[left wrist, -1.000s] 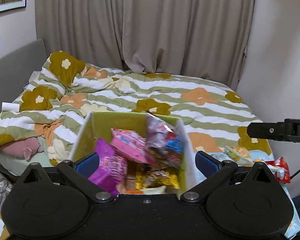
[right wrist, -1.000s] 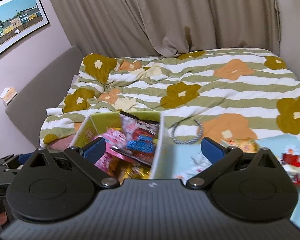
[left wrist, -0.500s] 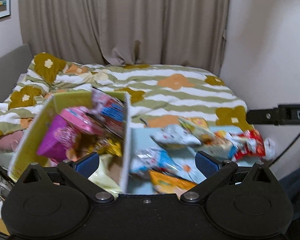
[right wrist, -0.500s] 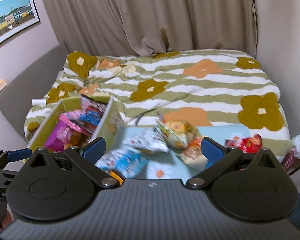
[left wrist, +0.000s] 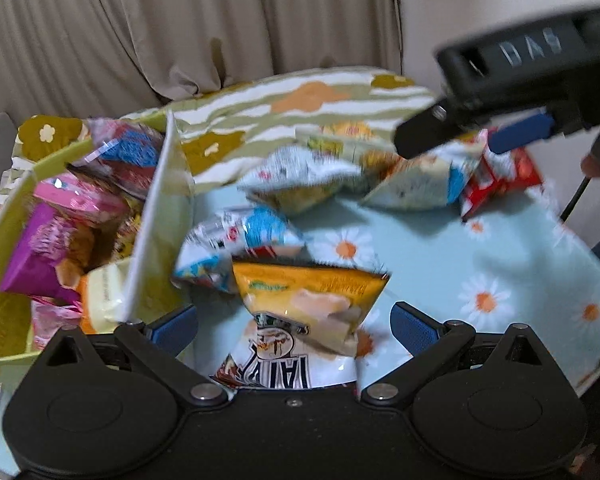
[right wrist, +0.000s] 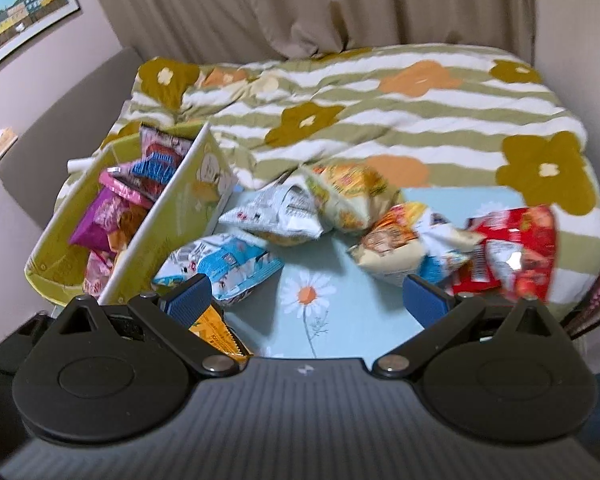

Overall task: Organize snacks
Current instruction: 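Move both tools back from the box to the snack pile, then grasp the yellow-white chip bag with the left tool while the right grasps the white-blue bag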

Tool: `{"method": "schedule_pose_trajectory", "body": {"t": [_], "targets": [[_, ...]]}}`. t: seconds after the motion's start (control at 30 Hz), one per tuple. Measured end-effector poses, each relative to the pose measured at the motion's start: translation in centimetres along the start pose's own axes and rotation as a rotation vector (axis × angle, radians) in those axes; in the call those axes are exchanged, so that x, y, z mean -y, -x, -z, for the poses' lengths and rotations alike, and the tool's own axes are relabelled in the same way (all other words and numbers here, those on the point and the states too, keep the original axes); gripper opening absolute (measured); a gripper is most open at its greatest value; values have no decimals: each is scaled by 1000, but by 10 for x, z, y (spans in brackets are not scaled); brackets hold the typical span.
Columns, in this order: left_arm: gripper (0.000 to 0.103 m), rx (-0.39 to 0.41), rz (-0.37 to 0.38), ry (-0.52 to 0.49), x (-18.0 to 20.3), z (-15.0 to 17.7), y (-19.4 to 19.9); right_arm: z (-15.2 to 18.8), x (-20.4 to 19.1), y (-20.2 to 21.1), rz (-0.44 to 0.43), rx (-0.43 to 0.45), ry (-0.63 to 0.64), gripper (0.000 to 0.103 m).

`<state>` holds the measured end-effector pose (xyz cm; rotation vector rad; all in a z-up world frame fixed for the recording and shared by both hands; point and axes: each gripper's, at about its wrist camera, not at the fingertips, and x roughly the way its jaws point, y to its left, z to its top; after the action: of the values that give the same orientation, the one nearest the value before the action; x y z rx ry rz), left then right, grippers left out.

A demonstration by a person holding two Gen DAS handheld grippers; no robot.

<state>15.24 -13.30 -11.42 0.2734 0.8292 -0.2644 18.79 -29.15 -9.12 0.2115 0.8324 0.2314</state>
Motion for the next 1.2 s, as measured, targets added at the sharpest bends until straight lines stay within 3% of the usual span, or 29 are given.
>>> {"method": "schedule_pose_trajectory", "body": {"t": [0.33,0.5,0.57,0.7,1.2], "targets": [[102,-93,22,8,-1,15,-56,-3,-20,-58,-56,-70,127,103],[87,-107,4,-22,-1,14,-67,-10,-28,-79,-88,-101,185,103],[77,-109,2,-20,-5,15,-68,-12,-33,-88,-95,-115,213,103],[71,-113,-4,-31,-11,18,-66,-13,-43,-103,-113,-141,283,103],[70,-154,-20,-29,-20,39,-37,-18,-90,-141,-181,-175,532,103]]}}
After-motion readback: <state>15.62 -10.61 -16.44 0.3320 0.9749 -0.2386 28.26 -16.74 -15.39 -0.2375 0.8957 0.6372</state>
